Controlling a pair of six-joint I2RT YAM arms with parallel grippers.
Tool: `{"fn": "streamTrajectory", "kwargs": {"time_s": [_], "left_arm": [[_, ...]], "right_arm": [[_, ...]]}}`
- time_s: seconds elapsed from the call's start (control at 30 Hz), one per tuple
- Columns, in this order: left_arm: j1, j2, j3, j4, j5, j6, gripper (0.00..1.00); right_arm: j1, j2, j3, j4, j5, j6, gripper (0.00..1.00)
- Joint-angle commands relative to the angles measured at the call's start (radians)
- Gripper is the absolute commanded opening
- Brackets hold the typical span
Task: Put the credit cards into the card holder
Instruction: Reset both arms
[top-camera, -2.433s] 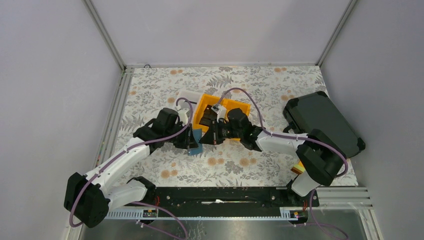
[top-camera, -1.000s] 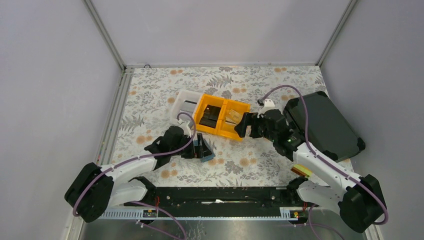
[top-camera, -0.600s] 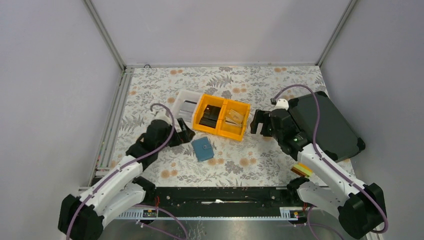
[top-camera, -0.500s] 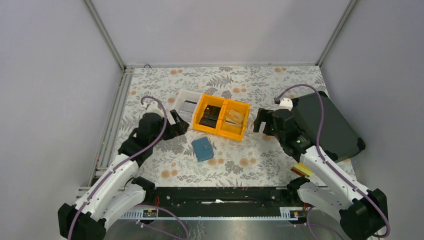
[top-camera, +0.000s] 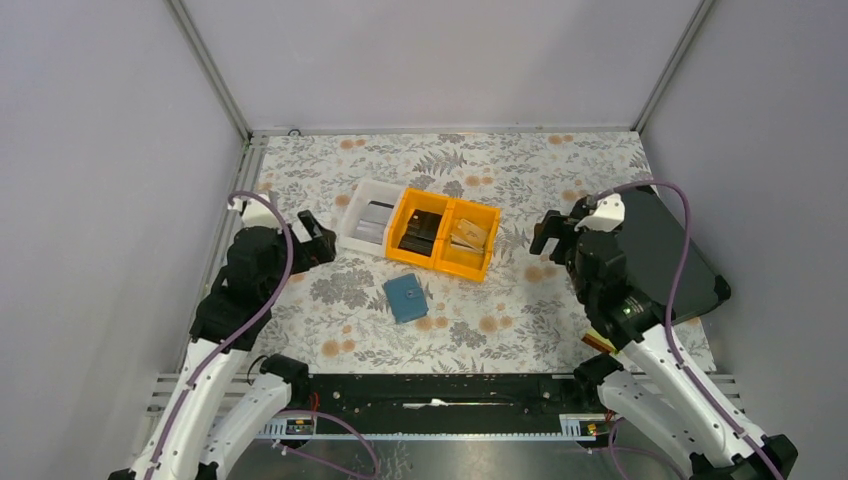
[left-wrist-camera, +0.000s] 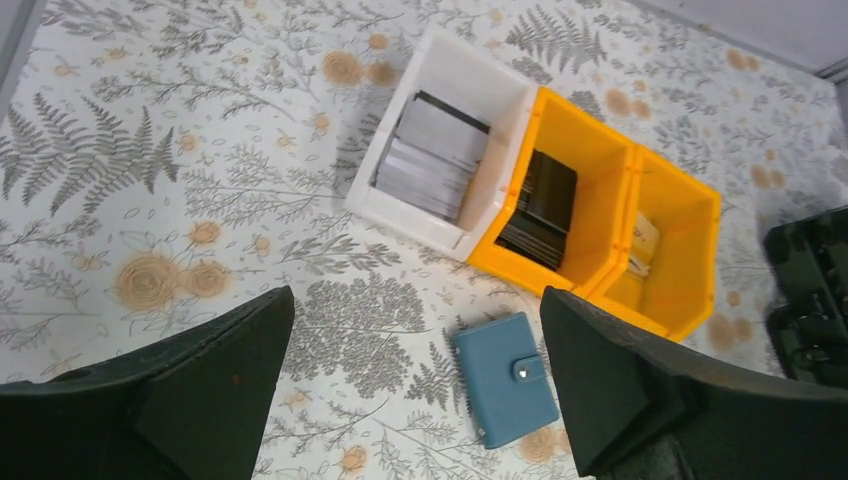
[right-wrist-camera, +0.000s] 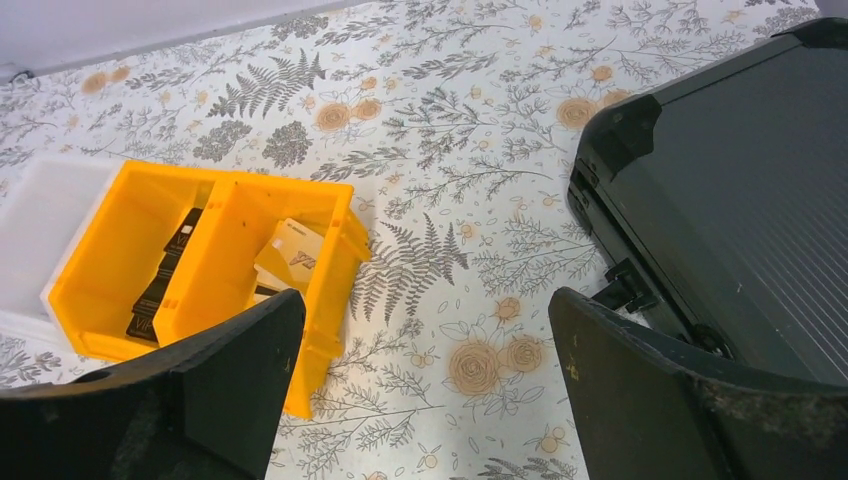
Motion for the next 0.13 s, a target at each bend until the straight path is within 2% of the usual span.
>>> {"fn": "streamTrajectory", "kwargs": {"time_s": [0.0, 0.1], "left_arm": [[0.005, -0.029, -0.043, 0.010, -0.069, 0.037, 0.99], [0.006, -0.048, -0.064, 0.025, -0.083, 0.039, 0.99]], "right_arm": [[-0.003, -0.016, -0.007, 0.041, 0.044, -0.027, 0.99], [-0.003, -0.014, -0.001, 0.039, 0.039, -0.024, 1.00]]}}
